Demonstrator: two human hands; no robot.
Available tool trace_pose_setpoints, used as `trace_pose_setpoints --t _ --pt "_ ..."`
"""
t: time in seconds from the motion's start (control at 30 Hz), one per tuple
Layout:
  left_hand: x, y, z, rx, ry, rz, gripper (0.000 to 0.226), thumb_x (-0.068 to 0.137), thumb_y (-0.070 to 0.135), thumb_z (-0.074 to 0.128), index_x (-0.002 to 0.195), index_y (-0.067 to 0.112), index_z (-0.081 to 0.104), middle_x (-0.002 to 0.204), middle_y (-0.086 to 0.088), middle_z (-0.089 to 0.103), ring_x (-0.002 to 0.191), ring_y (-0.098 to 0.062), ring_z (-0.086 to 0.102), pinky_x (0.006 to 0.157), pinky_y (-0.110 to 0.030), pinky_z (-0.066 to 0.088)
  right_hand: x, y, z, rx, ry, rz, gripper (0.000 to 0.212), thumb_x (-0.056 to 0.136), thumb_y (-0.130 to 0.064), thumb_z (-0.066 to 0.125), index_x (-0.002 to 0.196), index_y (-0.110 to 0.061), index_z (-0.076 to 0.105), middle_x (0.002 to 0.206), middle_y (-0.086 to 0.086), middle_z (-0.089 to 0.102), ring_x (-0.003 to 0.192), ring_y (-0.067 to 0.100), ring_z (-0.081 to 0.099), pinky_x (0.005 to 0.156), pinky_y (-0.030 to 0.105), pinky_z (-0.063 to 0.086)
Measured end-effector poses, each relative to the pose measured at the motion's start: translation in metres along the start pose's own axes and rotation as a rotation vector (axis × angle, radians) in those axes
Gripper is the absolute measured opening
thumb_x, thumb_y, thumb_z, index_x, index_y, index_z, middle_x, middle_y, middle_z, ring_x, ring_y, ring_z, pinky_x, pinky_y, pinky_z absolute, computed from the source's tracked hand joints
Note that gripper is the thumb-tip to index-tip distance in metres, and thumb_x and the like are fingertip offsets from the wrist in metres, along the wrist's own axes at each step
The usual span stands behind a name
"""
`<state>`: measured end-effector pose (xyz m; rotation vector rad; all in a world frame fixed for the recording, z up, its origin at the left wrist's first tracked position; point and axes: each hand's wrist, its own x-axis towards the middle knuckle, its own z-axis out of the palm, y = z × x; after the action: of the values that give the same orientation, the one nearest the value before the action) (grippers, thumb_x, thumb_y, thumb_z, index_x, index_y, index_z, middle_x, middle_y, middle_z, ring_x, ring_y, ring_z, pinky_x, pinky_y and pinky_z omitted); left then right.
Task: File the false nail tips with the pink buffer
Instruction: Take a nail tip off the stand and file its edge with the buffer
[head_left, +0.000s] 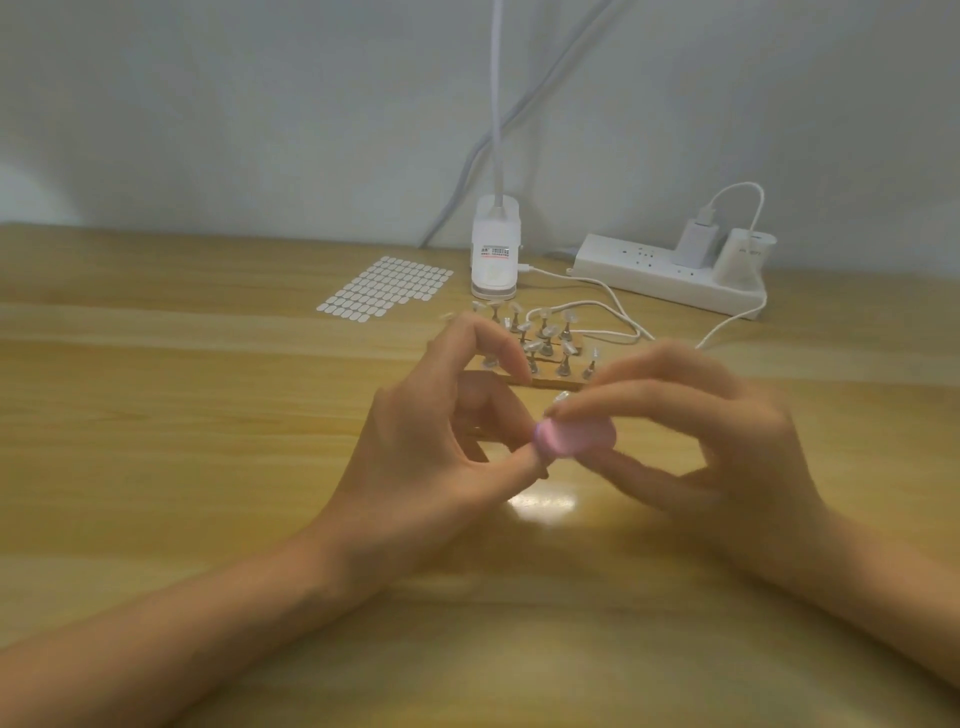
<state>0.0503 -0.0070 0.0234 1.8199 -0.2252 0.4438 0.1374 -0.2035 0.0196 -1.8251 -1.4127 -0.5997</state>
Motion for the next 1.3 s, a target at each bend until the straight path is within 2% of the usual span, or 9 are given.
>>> trace_pose_setpoints --t 0.1,0.23,0.37,0.73,0.83,0.93,1.07,1.2,1.3 --pt "-0.001 0.001 0.000 -0.008 0.010 -0.015 0.040 0.076 0.016 0.080 0.097 0.032 0.050 0.074 0.002 0.075 0.071 -0.019 0.076 0.052 -0.020 0.049 0.000 0.006 -0.007 -0.052 0.058 0.095 0.021 0.085 -0.008 0.082 0.104 -0.011 0.075 0.096 0.004 0.066 0.091 0.014 0.065 0.080 0.031 0.053" --pt "-0.003 0.001 0.000 0.025 -0.011 0.011 0.039 0.078 0.021 0.080 0.101 0.030 0.050 0.074 0.002 0.075 0.071 -0.015 0.075 0.052 -0.021 0.050 -0.002 -0.002 -0.001 -0.041 0.014 0.004 0.016 0.089 -0.013 0.077 0.104 -0.014 0.074 0.097 0.004 0.066 0.092 0.012 0.064 0.084 0.019 0.049" --pt "-0.002 0.001 -0.001 0.078 0.009 0.050 0.043 0.078 0.006 0.079 0.101 0.029 0.051 0.072 0.005 0.073 0.064 -0.013 0.072 0.052 -0.015 0.048 -0.001 0.002 -0.006 -0.072 0.060 0.092 0.022 0.082 -0.006 0.083 0.102 -0.009 0.076 0.094 0.007 0.065 0.088 0.015 0.065 0.080 0.026 0.051" --pt "-0.001 -0.002 0.001 0.237 -0.037 0.157 0.045 0.078 0.002 0.080 0.106 0.021 0.051 0.072 0.010 0.072 0.066 -0.004 0.071 0.056 -0.004 0.042 -0.002 -0.002 -0.001 -0.098 0.001 -0.017 0.018 0.086 -0.009 0.080 0.103 -0.012 0.075 0.094 0.007 0.064 0.089 0.013 0.062 0.086 0.018 0.048" --pt "-0.002 -0.002 0.001 0.207 -0.029 0.114 0.048 0.079 0.003 0.080 0.108 0.027 0.051 0.075 0.011 0.073 0.071 -0.004 0.074 0.052 -0.009 0.046 -0.002 0.001 -0.006 -0.094 0.039 0.051 0.022 0.085 -0.005 0.082 0.104 -0.012 0.075 0.095 0.006 0.063 0.091 0.011 0.062 0.086 0.020 0.048" --pt "-0.002 -0.002 0.001 0.180 -0.025 0.112 0.049 0.080 0.003 0.079 0.113 0.025 0.051 0.073 0.008 0.073 0.066 -0.009 0.073 0.050 -0.015 0.048 -0.003 -0.004 -0.002 -0.067 -0.010 -0.019 0.019 0.087 -0.011 0.078 0.105 -0.014 0.074 0.094 0.008 0.063 0.088 0.015 0.062 0.083 0.021 0.049" --pt "-0.001 -0.001 -0.001 0.129 -0.021 0.067 0.052 0.080 0.003 0.079 0.117 0.027 0.050 0.073 0.008 0.074 0.069 -0.011 0.074 0.054 -0.011 0.047 -0.001 0.001 -0.005 -0.112 0.033 0.043 0.021 0.082 -0.005 0.079 0.103 -0.011 0.076 0.089 0.008 0.060 0.080 0.010 0.056 0.072 0.022 0.050" --pt "-0.002 -0.001 0.001 0.154 -0.050 0.095 0.059 0.079 0.000 0.077 0.123 0.029 0.049 0.075 0.008 0.074 0.072 -0.011 0.075 0.048 -0.023 0.053 -0.003 -0.003 -0.002 -0.078 -0.001 -0.016 0.019 0.087 -0.009 0.078 0.105 -0.013 0.074 0.090 0.007 0.060 0.083 0.005 0.056 0.075 0.018 0.049" --pt "-0.002 -0.002 0.000 0.145 -0.047 0.083 0.062 0.079 -0.001 0.077 0.125 0.031 0.050 0.076 0.008 0.074 0.070 -0.012 0.074 0.050 -0.018 0.051 -0.001 0.003 -0.006 -0.085 0.038 0.054 0.025 0.083 -0.003 0.081 0.105 -0.011 0.075 0.090 0.007 0.060 0.082 0.009 0.057 0.070 0.024 0.049"
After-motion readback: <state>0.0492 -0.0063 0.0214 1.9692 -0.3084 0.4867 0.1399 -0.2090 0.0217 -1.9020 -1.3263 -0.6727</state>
